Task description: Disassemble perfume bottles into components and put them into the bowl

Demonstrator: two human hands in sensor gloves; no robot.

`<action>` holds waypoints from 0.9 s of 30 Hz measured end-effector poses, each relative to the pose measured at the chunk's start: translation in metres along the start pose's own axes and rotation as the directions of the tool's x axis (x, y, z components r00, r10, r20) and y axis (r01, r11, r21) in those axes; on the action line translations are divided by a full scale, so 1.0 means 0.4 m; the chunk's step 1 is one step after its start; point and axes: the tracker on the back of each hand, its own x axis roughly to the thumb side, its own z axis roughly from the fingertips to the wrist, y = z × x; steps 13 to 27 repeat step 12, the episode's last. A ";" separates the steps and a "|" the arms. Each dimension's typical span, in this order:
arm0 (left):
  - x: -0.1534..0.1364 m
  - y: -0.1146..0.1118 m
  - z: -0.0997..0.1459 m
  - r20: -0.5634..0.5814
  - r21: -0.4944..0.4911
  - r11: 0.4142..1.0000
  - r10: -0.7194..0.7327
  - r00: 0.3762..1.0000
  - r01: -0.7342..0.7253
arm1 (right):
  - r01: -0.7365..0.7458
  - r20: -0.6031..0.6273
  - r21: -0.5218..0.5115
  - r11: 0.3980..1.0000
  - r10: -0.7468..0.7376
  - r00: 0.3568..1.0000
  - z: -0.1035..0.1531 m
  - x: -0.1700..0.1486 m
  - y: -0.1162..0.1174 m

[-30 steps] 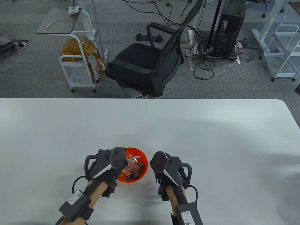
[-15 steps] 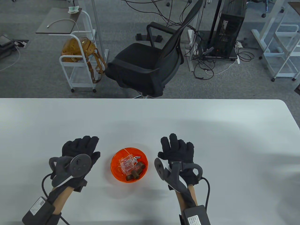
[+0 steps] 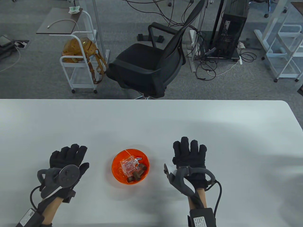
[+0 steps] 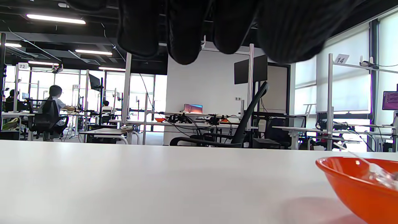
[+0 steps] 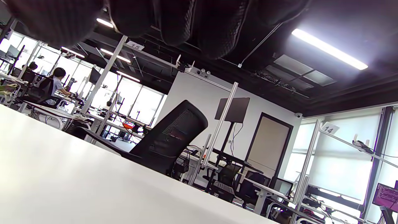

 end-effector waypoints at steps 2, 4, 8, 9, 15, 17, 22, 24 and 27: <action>-0.002 -0.003 0.000 -0.006 -0.004 1.000 0.011 1.000 -0.011 | -0.001 -0.001 0.001 1.000 0.001 1.000 0.000 0.000 -0.001; -0.002 -0.003 0.000 -0.009 -0.011 1.000 0.017 1.000 -0.017 | 0.014 0.000 -0.003 1.000 -0.014 1.000 0.001 0.001 -0.002; 0.000 -0.003 0.001 -0.008 -0.011 1.000 0.013 1.000 -0.013 | 0.041 0.011 0.009 0.999 -0.041 0.999 0.003 0.010 -0.007; 0.000 -0.003 0.002 -0.008 -0.011 1.000 0.010 1.000 -0.011 | 0.045 0.014 0.013 0.999 -0.046 0.999 0.004 0.013 -0.008; 0.001 -0.004 0.003 -0.005 -0.012 1.000 0.009 1.000 -0.009 | 0.054 0.024 0.024 0.998 -0.055 0.998 0.003 0.023 -0.009; 0.001 -0.004 0.003 -0.005 -0.012 1.000 0.009 1.000 -0.009 | 0.054 0.024 0.024 0.998 -0.055 0.998 0.003 0.023 -0.009; 0.001 -0.004 0.003 -0.005 -0.012 1.000 0.009 1.000 -0.009 | 0.054 0.024 0.024 0.998 -0.055 0.998 0.003 0.023 -0.009; 0.001 -0.004 0.003 -0.005 -0.012 1.000 0.009 1.000 -0.009 | 0.054 0.024 0.024 0.998 -0.055 0.998 0.003 0.023 -0.009; 0.001 -0.004 0.003 -0.005 -0.012 1.000 0.009 1.000 -0.009 | 0.054 0.024 0.024 0.998 -0.055 0.998 0.003 0.023 -0.009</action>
